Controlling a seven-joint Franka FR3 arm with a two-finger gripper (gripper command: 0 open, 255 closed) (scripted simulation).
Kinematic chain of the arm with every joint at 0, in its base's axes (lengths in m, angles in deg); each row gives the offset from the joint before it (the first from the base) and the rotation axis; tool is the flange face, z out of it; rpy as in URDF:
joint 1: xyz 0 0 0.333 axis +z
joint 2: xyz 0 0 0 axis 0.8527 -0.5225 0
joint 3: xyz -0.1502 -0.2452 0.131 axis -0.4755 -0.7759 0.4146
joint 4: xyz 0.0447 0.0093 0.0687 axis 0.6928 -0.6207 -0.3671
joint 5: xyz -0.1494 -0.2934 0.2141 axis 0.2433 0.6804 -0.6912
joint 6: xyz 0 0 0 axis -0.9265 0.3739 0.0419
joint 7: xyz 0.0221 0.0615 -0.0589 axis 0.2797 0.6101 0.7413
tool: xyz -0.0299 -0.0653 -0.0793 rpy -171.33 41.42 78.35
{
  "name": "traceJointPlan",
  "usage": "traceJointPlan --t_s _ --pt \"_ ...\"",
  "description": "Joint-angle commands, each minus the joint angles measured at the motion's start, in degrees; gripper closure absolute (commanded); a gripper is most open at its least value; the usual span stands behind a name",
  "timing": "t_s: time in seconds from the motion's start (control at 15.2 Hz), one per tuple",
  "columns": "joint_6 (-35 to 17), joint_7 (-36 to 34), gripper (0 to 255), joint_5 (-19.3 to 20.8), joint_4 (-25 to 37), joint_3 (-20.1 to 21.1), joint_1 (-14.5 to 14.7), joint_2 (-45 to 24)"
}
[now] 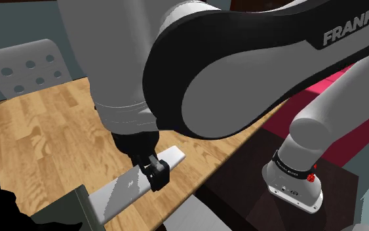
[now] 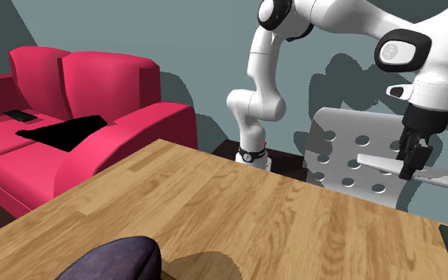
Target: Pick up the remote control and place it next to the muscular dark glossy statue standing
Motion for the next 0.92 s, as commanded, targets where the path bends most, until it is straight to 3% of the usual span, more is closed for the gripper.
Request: traceJointPlan --t_s 0.0,0.53,0.86 --pt "-1.8 -0.4 255 0.6 -1.1 1.0 -0.5 -0.9" --pt "-8.5 -3.1 255 4.0 -5.3 5.7 -3.2 -5.1" --pt "-12.9 -6.9 255 9.2 -7.6 10.0 -6.1 -10.1"
